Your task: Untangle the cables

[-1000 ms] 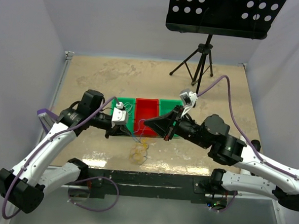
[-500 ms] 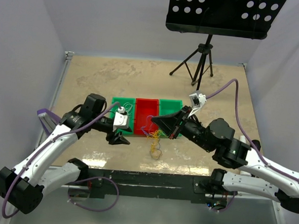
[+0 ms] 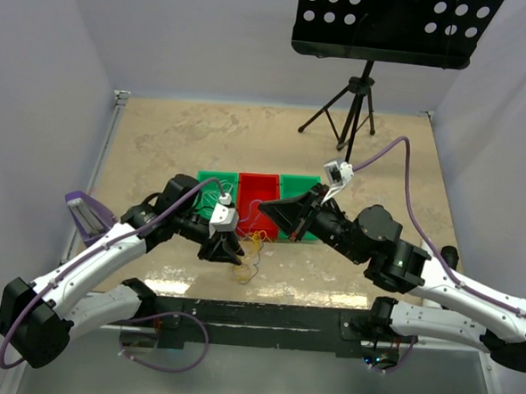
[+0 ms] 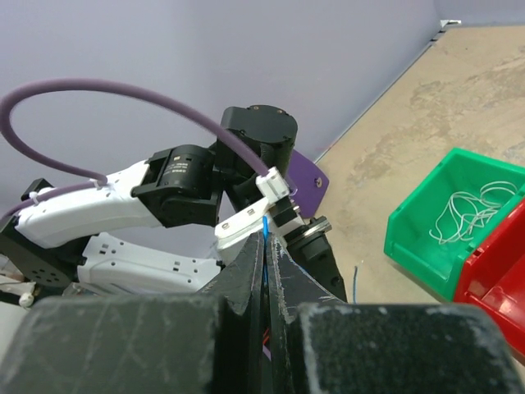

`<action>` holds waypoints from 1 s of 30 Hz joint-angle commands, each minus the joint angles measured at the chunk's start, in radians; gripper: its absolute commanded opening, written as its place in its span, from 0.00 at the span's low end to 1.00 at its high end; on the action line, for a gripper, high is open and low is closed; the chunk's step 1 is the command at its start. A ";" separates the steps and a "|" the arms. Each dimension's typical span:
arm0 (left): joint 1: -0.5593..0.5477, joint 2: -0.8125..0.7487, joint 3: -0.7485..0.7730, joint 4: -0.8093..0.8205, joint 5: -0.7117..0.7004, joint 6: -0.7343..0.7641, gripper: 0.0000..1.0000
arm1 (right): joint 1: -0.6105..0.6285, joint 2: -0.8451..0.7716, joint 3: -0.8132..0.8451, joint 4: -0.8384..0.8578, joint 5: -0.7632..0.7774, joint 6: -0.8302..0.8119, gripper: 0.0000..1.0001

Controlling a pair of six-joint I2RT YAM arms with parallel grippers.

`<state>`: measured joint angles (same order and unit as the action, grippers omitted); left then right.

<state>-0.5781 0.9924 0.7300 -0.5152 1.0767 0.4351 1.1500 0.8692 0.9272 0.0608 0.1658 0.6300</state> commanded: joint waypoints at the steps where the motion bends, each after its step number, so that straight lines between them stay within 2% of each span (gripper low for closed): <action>1: -0.008 -0.014 -0.001 0.116 0.045 -0.053 0.06 | 0.002 0.001 0.018 0.067 0.000 0.010 0.00; 2: -0.009 -0.015 0.002 0.115 0.031 -0.049 0.00 | 0.002 -0.004 0.016 0.060 0.006 0.011 0.00; 8: -0.008 -0.023 0.011 0.043 0.011 0.036 0.00 | 0.002 -0.032 0.031 0.010 0.049 0.002 0.00; 11: -0.008 -0.041 0.019 -0.038 -0.059 0.140 0.00 | 0.002 -0.053 0.073 -0.059 0.115 -0.009 0.00; 14: -0.009 -0.055 0.060 -0.095 -0.170 0.195 0.00 | 0.002 -0.088 0.113 -0.180 0.223 -0.007 0.00; 18: -0.008 -0.060 0.109 -0.244 -0.391 0.365 0.00 | 0.002 -0.127 0.173 -0.358 0.433 0.043 0.00; 21: -0.006 -0.058 0.147 -0.400 -0.475 0.508 0.00 | 0.002 -0.174 0.191 -0.493 0.581 0.108 0.00; 30: -0.006 -0.313 0.003 -0.678 -0.789 0.835 0.00 | 0.002 -0.242 0.295 -0.811 0.834 0.307 0.00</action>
<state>-0.5838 0.7795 0.8013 -0.9813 0.4973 1.0622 1.1519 0.6525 1.1324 -0.5888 0.8043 0.8181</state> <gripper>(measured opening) 0.018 0.010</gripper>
